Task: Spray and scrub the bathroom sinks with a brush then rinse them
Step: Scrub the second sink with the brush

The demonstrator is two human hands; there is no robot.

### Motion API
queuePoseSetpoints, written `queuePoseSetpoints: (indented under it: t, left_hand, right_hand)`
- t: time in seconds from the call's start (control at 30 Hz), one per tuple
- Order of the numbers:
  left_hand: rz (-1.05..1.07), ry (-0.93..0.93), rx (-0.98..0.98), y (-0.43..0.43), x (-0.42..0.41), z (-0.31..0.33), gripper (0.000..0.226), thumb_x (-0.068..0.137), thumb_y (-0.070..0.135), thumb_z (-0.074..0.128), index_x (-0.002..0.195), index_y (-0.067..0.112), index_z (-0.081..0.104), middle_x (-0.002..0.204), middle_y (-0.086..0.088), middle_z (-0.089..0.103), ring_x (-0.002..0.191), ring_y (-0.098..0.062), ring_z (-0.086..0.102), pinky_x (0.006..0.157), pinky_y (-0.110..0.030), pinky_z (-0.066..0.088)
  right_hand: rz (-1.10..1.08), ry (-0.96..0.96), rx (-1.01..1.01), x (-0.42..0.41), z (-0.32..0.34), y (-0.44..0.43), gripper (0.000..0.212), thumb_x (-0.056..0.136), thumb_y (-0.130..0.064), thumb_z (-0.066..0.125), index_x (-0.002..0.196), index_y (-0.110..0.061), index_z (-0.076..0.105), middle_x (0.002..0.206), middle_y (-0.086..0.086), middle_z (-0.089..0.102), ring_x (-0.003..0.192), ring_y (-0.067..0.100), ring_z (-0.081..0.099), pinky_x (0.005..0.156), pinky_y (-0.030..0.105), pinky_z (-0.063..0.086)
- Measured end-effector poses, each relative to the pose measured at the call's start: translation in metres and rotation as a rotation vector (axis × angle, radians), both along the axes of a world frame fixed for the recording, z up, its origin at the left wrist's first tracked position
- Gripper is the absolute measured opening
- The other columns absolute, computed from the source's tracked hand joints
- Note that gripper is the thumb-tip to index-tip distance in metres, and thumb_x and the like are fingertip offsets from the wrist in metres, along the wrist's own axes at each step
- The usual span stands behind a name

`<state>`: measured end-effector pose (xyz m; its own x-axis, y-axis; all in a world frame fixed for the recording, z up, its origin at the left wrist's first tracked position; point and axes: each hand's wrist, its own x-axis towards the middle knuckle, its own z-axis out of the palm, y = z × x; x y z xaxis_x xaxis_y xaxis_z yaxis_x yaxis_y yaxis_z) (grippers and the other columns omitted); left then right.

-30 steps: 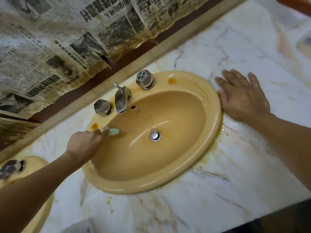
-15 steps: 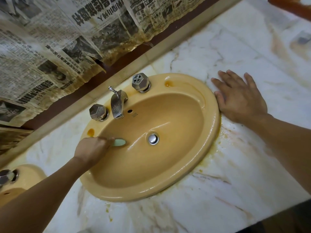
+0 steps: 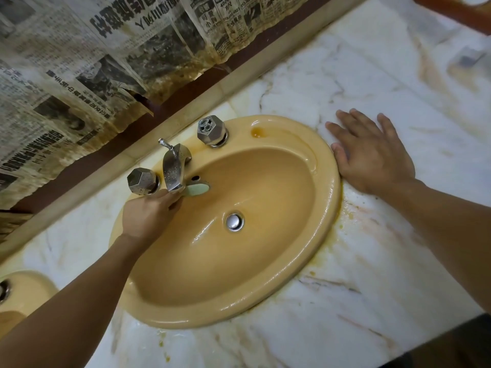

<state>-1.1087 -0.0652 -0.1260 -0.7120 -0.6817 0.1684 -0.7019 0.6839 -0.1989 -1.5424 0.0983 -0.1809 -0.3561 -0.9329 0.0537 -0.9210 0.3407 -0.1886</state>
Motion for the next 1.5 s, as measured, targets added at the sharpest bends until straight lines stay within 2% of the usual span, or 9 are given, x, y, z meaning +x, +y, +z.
queuePoseSetpoints:
  t: [0.17, 0.37, 0.5, 0.67, 0.8, 0.9, 1.27, 1.43, 1.5]
  left_hand:
    - [0.022, -0.059, 0.029, 0.012, 0.002, -0.024, 0.027, 0.079, 0.016, 0.090, 0.104, 0.022, 0.082, 0.088, -0.005, 0.077, 0.041, -0.033, 0.060, 0.040, -0.029, 0.045]
    - [0.151, 0.211, -0.158, 0.010, -0.009, -0.034, 0.021, 0.096, 0.033, 0.065, 0.110, 0.024, 0.080, 0.066, -0.006, 0.064, 0.047, -0.033, 0.057, 0.042, -0.032, 0.044]
    - [0.203, 0.071, 0.076, 0.018, -0.017, -0.035, 0.032, 0.100, 0.044, 0.056, 0.127, 0.035, 0.071, 0.097, -0.003, 0.075, 0.070, -0.033, 0.070, 0.052, -0.038, 0.056]
    - [0.341, -0.195, 0.301, 0.016, -0.042, -0.035, 0.020, 0.097, 0.041, 0.057, 0.111, 0.040, 0.072, 0.087, 0.002, 0.068, 0.078, -0.029, 0.065, 0.060, -0.032, 0.048]
    - [0.558, -0.111, 0.661, 0.024, -0.056, -0.053, 0.033, 0.088, 0.046, 0.071, 0.121, 0.042, 0.074, 0.111, 0.006, 0.073, 0.100, -0.022, 0.067, 0.083, -0.033, 0.054]
    - [0.514, -0.194, 0.783, 0.019, -0.063, -0.054, 0.037, 0.086, 0.048, 0.074, 0.122, 0.041, 0.073, 0.123, 0.003, 0.065, 0.106, -0.019, 0.062, 0.084, -0.031, 0.049]
    - [0.245, -0.643, 0.462, 0.047, -0.108, -0.034, 0.027, 0.093, 0.023, 0.060, 0.117, 0.027, 0.072, 0.108, -0.002, 0.067, 0.091, -0.026, 0.068, 0.073, -0.033, 0.055]
    - [0.321, -0.604, 0.377, 0.059, -0.107, -0.037, 0.022, 0.090, 0.006, 0.053, 0.100, 0.016, 0.069, 0.079, -0.001, 0.056, 0.069, -0.028, 0.059, 0.059, -0.031, 0.044]
    - [0.381, -0.498, 0.427, 0.053, -0.104, -0.040, 0.021, 0.092, 0.011, 0.052, 0.101, 0.017, 0.070, 0.085, -0.003, 0.062, 0.073, -0.027, 0.062, 0.061, -0.031, 0.045]
  right_hand:
    - [-0.002, 0.005, 0.004, 0.000, 0.000, 0.000, 0.059, 0.103, -0.048, 0.017, 0.157, -0.032, 0.033, 0.168, -0.008, 0.024, 0.156, 0.012, 0.014, 0.126, 0.049, 0.009]
    - [-0.001, 0.002, 0.000, 0.001, 0.001, 0.000, 0.058, 0.104, -0.048, 0.017, 0.157, -0.031, 0.033, 0.168, -0.008, 0.024, 0.156, 0.012, 0.014, 0.126, 0.049, 0.009]
    - [-0.004, 0.002, 0.004, 0.001, 0.001, 0.000, 0.058, 0.104, -0.048, 0.017, 0.158, -0.032, 0.032, 0.168, -0.008, 0.023, 0.156, 0.011, 0.013, 0.126, 0.049, 0.008]
    - [0.004, 0.002, -0.004, 0.001, 0.002, 0.000, 0.058, 0.104, -0.047, 0.018, 0.157, -0.031, 0.034, 0.167, -0.006, 0.025, 0.155, 0.013, 0.015, 0.126, 0.050, 0.010]
    - [0.003, -0.002, 0.001, 0.001, 0.002, 0.001, 0.058, 0.104, -0.048, 0.017, 0.157, -0.030, 0.033, 0.168, -0.006, 0.024, 0.156, 0.013, 0.014, 0.126, 0.049, 0.009]
    - [0.008, -0.008, 0.001, 0.000, 0.003, 0.000, 0.059, 0.104, -0.048, 0.017, 0.157, -0.030, 0.033, 0.168, -0.006, 0.024, 0.156, 0.013, 0.014, 0.126, 0.049, 0.008]
    - [0.009, -0.005, -0.002, 0.000, 0.003, 0.000, 0.056, 0.105, -0.046, 0.020, 0.157, -0.030, 0.034, 0.168, -0.006, 0.024, 0.156, 0.013, 0.014, 0.126, 0.049, 0.009]
    - [0.004, 0.002, 0.001, 0.000, 0.003, 0.001, 0.059, 0.104, -0.047, 0.017, 0.157, -0.030, 0.034, 0.168, -0.006, 0.024, 0.156, 0.013, 0.014, 0.126, 0.050, 0.009]
    - [0.004, 0.006, 0.004, 0.001, 0.003, 0.001, 0.059, 0.104, -0.047, 0.017, 0.157, -0.030, 0.034, 0.168, -0.006, 0.024, 0.156, 0.013, 0.014, 0.126, 0.049, 0.009]
